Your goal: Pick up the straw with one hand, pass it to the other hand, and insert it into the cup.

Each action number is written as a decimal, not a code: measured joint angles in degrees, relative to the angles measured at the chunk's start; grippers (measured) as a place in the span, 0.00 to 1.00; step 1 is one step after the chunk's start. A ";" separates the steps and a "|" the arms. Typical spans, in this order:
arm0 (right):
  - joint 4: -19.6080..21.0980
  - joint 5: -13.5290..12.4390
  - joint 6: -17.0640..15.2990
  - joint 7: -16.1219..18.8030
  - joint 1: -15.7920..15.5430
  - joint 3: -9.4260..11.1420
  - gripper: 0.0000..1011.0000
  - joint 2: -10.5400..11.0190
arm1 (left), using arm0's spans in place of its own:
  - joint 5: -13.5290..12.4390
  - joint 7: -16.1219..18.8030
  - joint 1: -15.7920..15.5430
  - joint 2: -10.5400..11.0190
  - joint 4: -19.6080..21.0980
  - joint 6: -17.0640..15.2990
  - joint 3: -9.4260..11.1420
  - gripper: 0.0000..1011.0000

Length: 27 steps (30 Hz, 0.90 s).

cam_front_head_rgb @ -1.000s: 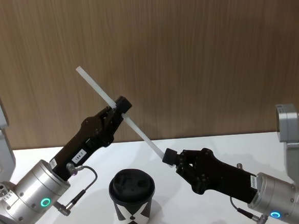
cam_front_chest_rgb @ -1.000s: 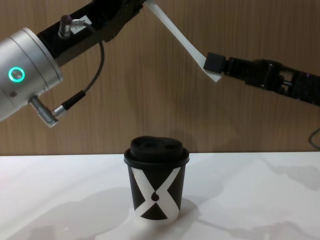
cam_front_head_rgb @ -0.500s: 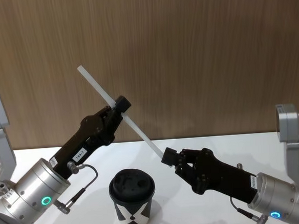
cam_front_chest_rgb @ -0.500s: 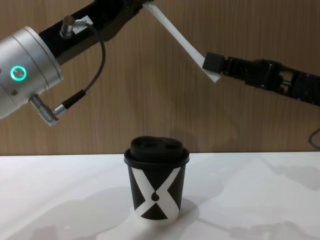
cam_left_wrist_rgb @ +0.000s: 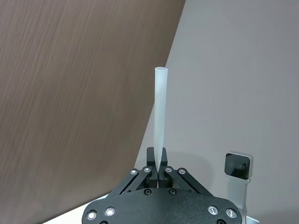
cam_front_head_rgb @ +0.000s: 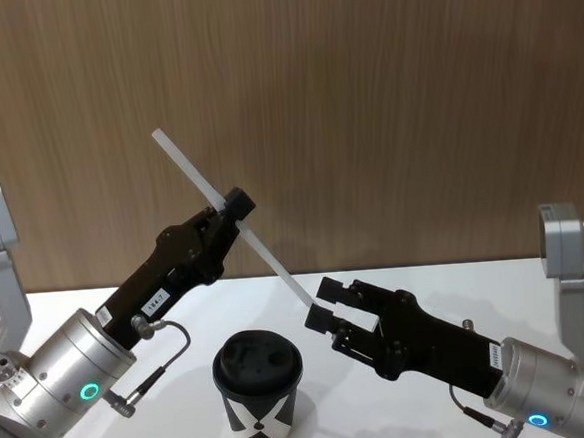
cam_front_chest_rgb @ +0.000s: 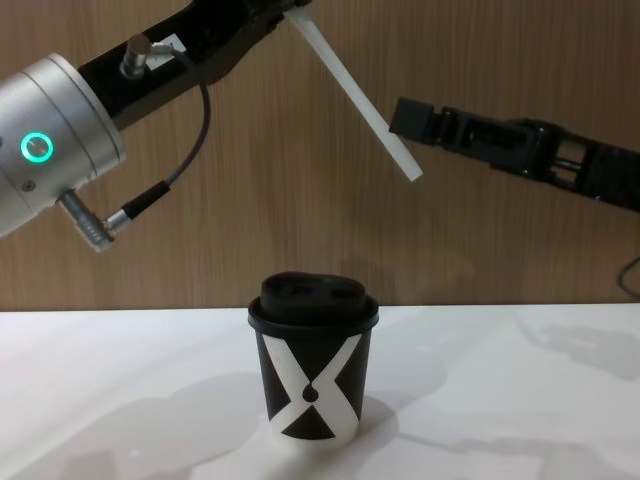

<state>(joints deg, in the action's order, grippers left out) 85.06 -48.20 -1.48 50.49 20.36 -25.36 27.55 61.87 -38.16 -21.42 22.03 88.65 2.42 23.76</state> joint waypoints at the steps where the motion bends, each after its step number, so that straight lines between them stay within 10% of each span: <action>1: 0.00 0.00 0.00 0.00 0.00 0.00 0.51 0.00 | -0.03 0.08 -0.01 0.11 0.07 0.06 0.05 0.01; 18: 0.00 0.00 0.00 0.00 0.00 0.00 0.99 0.00 | -3.89 2.56 -0.38 3.32 2.31 0.62 1.03 0.01; 27: 0.00 0.00 0.00 0.00 0.00 0.00 0.99 0.00 | -8.86 5.09 -0.68 5.55 4.34 0.91 1.80 0.01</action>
<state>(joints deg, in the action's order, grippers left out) 85.06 -48.19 -1.48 50.49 20.35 -25.36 27.55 53.01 -33.08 -22.10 27.58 92.99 3.33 25.56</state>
